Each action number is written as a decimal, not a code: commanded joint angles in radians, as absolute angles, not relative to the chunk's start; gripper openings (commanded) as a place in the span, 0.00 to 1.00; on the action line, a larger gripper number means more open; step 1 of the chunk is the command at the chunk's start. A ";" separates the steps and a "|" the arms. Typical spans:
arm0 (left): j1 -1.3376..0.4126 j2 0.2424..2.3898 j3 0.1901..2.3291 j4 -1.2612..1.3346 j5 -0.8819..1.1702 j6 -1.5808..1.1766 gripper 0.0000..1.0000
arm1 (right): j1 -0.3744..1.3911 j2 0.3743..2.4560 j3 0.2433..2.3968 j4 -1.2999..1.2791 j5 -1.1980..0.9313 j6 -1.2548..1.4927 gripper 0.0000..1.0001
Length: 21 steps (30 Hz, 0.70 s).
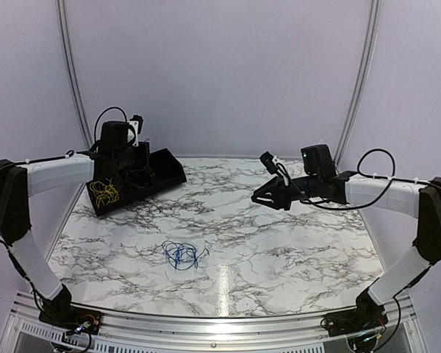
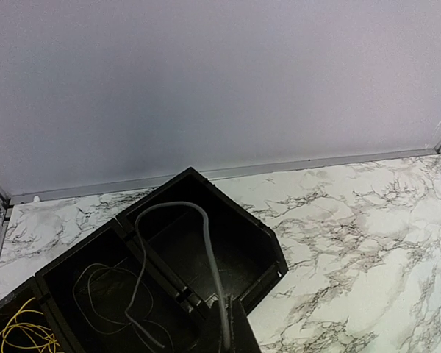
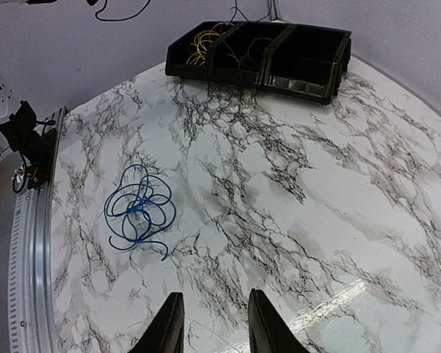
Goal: Untangle the cables
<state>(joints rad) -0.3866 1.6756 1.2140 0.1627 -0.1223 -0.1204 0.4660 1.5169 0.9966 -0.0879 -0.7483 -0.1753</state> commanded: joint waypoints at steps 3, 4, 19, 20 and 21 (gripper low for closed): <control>-0.334 1.749 1.248 0.202 -0.057 -0.106 0.00 | 0.459 1.495 1.035 -0.109 -0.738 -0.201 0.30; -0.327 1.759 1.247 0.203 -0.047 -0.108 0.00 | 0.459 1.496 1.035 -0.111 -0.737 -0.203 0.31; -0.288 1.803 1.190 0.157 -0.014 -0.194 0.00 | 0.459 1.513 1.039 -0.123 -0.742 -0.216 0.31; -0.287 1.806 1.192 0.145 -0.024 -0.199 0.00 | 0.459 1.515 1.040 -0.123 -0.742 -0.218 0.31; -0.287 1.809 1.192 0.136 -0.033 -0.203 0.00 | 0.459 1.516 1.040 -0.124 -0.743 -0.218 0.31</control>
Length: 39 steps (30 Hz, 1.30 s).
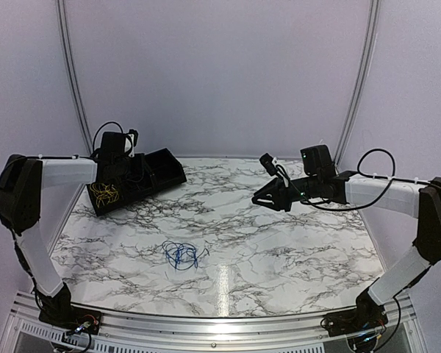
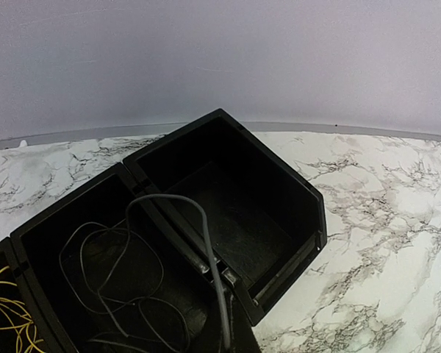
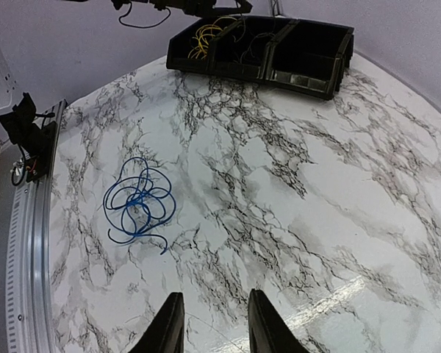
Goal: Untangle the cables
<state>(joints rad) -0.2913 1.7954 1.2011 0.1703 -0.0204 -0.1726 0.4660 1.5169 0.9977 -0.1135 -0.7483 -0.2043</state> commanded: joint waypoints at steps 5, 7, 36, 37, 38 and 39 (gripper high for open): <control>-0.283 1.854 1.222 0.071 -0.101 -0.222 0.00 | 0.459 1.519 1.042 -0.129 -0.744 -0.219 0.31; -0.273 1.874 1.241 0.038 -0.127 -0.242 0.00 | 0.459 1.517 1.043 -0.130 -0.744 -0.222 0.30; -0.215 1.943 1.379 -0.095 -0.053 -0.280 0.19 | 0.459 1.537 1.052 -0.151 -0.742 -0.238 0.30; -0.215 1.929 1.377 -0.102 -0.052 -0.279 0.22 | 0.460 1.537 1.052 -0.152 -0.744 -0.238 0.30; -0.215 1.916 1.377 -0.109 -0.053 -0.281 0.26 | 0.460 1.538 1.052 -0.152 -0.744 -0.238 0.31; -0.215 1.899 1.375 -0.118 -0.056 -0.283 0.29 | 0.459 1.539 1.052 -0.152 -0.744 -0.238 0.31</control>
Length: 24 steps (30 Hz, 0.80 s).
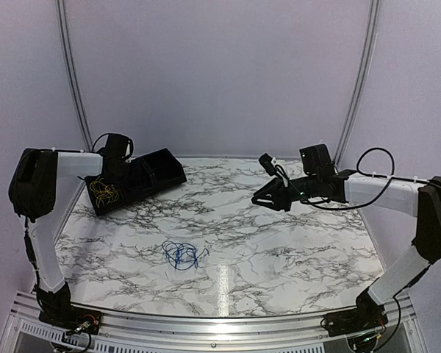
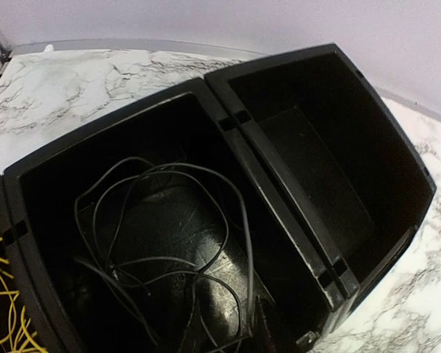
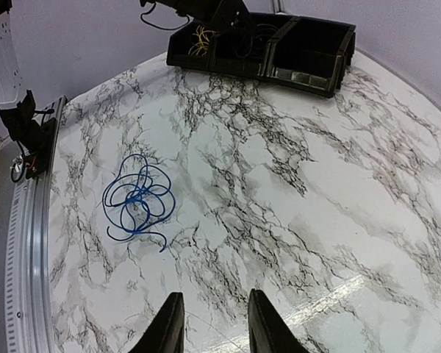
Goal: Untangle the cables
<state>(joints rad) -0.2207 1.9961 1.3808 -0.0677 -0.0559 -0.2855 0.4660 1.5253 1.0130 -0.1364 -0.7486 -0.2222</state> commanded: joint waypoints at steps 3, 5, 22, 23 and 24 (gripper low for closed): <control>-0.215 1.839 1.361 -0.149 -0.073 -0.287 0.39 | 0.460 1.539 1.054 -0.152 -0.744 -0.238 0.31; -0.215 1.797 1.346 -0.164 -0.076 -0.277 0.44 | 0.460 1.537 1.053 -0.152 -0.744 -0.238 0.30; -0.528 1.293 1.044 -0.062 0.087 -0.088 0.99 | 0.461 1.521 1.052 -0.188 -0.794 -0.368 0.33; -0.540 1.276 1.029 -0.067 0.100 -0.106 0.99 | 0.462 1.517 1.056 -0.200 -0.791 -0.387 0.33; -0.545 1.261 1.013 -0.069 0.105 -0.135 0.99 | 0.464 1.512 1.060 -0.209 -0.786 -0.398 0.33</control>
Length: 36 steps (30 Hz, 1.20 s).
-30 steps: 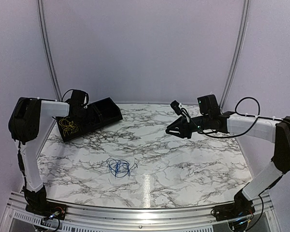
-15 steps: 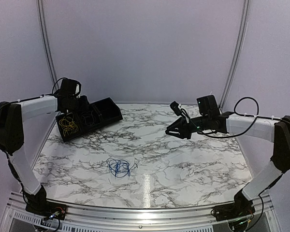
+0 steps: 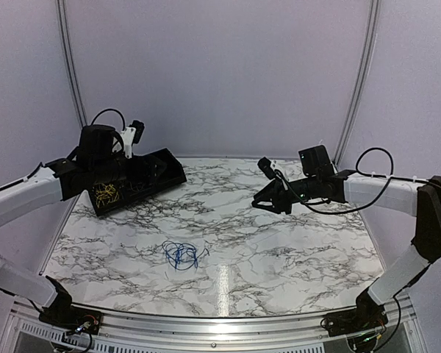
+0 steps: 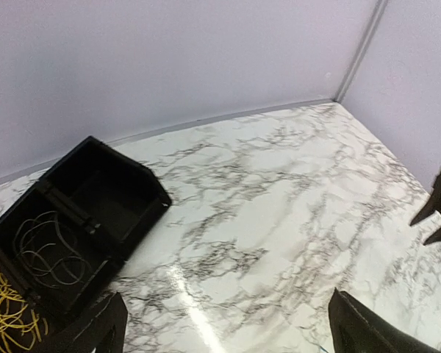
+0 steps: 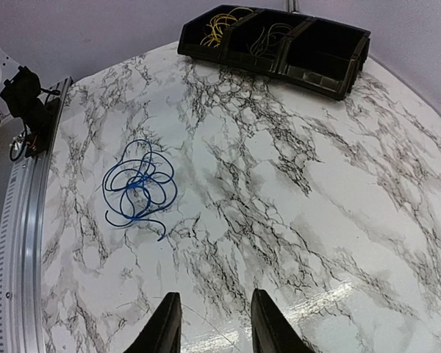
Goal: Untangle the cables
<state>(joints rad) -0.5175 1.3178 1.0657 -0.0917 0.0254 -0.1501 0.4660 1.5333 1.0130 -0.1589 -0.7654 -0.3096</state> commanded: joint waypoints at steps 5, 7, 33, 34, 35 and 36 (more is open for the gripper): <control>-0.599 1.129 0.865 -0.021 0.128 -0.140 0.99 | 0.561 1.523 1.094 -0.321 -0.734 -0.529 0.33; -0.648 1.090 0.831 -0.017 0.064 -0.126 0.99 | 0.644 1.549 1.108 -0.375 -0.657 -0.605 0.34; -0.666 0.970 0.760 -0.096 -0.250 -0.062 0.90 | 0.938 2.027 1.416 -0.415 -0.291 -0.833 0.51; -0.666 0.966 0.759 -0.095 -0.246 -0.058 0.90 | 0.939 2.040 1.426 -0.410 -0.288 -0.821 0.51; -0.666 0.964 0.758 -0.094 -0.244 -0.058 0.90 | 0.939 2.053 1.437 -0.407 -0.285 -0.812 0.51; -0.666 0.963 0.759 -0.092 -0.241 -0.058 0.90 | 0.938 2.062 1.445 -0.405 -0.283 -0.803 0.51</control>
<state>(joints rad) -0.6651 0.9924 0.7704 -0.1181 -0.2695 -0.0841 0.9321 2.0285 1.3792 -0.4385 -0.3206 -0.8520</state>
